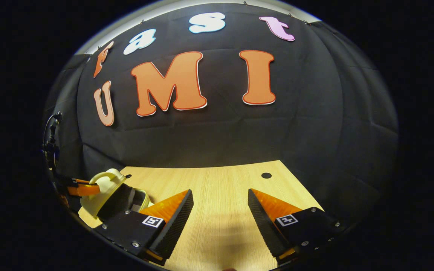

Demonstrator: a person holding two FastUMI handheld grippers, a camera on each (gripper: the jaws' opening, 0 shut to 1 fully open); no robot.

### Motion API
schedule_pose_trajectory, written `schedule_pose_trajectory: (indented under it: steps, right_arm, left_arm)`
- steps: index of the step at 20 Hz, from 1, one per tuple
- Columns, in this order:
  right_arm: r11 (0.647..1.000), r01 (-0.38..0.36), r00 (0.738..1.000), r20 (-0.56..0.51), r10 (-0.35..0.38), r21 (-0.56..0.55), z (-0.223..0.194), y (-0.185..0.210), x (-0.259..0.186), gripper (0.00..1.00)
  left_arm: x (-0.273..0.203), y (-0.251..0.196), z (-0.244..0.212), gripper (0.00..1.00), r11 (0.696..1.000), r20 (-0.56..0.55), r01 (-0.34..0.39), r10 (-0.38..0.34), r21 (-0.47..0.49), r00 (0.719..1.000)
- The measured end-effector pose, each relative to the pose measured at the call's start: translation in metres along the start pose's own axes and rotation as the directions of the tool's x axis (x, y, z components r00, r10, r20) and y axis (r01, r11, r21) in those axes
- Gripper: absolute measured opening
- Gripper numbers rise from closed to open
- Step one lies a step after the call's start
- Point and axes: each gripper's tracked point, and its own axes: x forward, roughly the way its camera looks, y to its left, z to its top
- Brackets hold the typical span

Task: First open the suitcase, pack the skin care products into it, and then close the suitcase.

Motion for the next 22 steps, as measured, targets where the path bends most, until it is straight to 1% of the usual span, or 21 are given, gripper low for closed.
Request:
schedule_pose_trajectory:
  steps: [2, 4, 5, 9, 11, 13, 15, 16, 17, 18, 19, 20, 22]
  right_arm:
    - [1.0, -0.004, 1.0, -0.001, 0.004, -0.002, 0.0, 0.003, -0.002, 0.93]
    - [1.0, -0.009, 1.0, -0.003, 0.009, -0.012, -0.003, 0.004, -0.003, 0.93]
    - [1.0, -0.017, 1.0, -0.002, 0.017, -0.015, -0.002, 0.007, -0.004, 0.93]
    - [0.999, -0.039, 0.999, -0.018, 0.039, -0.032, -0.008, 0.013, -0.006, 0.93]
    - [0.998, -0.049, 0.999, -0.021, 0.049, -0.036, -0.009, 0.015, -0.006, 0.93]
    - [0.998, -0.05, 0.999, -0.012, 0.049, -0.035, -0.006, 0.014, -0.009, 0.93]
    - [0.998, -0.051, 0.999, -0.014, 0.051, -0.033, -0.008, 0.011, -0.01, 0.93]
    - [0.998, -0.052, 0.999, -0.015, 0.052, -0.034, -0.009, 0.01, -0.01, 0.93]
    - [0.998, -0.055, 0.998, -0.018, 0.054, -0.036, -0.009, 0.009, -0.01, 0.93]
    - [0.998, -0.052, 0.999, -0.018, 0.052, -0.039, -0.009, 0.007, -0.009, 0.93]
    - [0.998, -0.055, 0.998, -0.015, 0.054, -0.04, -0.008, 0.006, -0.009, 0.93]
    - [0.998, -0.054, 0.999, -0.009, 0.054, -0.039, -0.006, 0.006, -0.01, 0.93]
    - [0.997, -0.06, 0.998, 0.009, 0.06, -0.039, 0.0, 0.008, -0.011, 0.93]
  left_arm:
    - [0.01, -0.013, -0.015, 0.05, 1.0, -0.033, 0.02, -0.019, 0.023, 0.999]
    - [0.02, -0.026, -0.037, 0.07, 0.998, -0.084, 0.046, -0.042, 0.041, 0.996]
    - [0.026, -0.032, -0.046, 0.07, 0.997, -0.102, 0.046, -0.04, 0.054, 0.994]
    - [0.051, -0.039, -0.052, 0.07, 0.994, -0.107, -0.012, 0.023, 0.106, 0.994]
    - [0.059, -0.045, -0.064, 0.07, 0.989, -0.137, -0.026, 0.046, 0.144, 0.989]
    - [0.063, -0.05, -0.077, 0.07, 0.979, -0.157, -0.028, 0.061, 0.201, 0.986]
    - [0.066, -0.059, -0.095, 0.08, 0.971, -0.185, -0.02, 0.066, 0.238, 0.981]
    - [0.07, -0.062, -0.099, 0.11, 0.972, -0.191, -0.012, 0.058, 0.235, 0.98]
    - [0.074, -0.064, -0.1, 0.17, 0.976, -0.197, -0.008, 0.052, 0.22, 0.979]
    - [0.073, -0.065, -0.099, 0.24, 0.978, -0.196, -0.006, 0.047, 0.207, 0.979]
    - [0.07, -0.069, -0.096, 0.34, 0.983, -0.182, -0.005, 0.04, 0.185, 0.983]
    - [0.067, -0.075, -0.09, 0.41, 0.987, -0.154, 0.0, 0.025, 0.163, 0.988]
    - [0.064, -0.083, -0.068, 0.51, 0.988, -0.069, -0.013, 0.024, 0.155, 0.997]
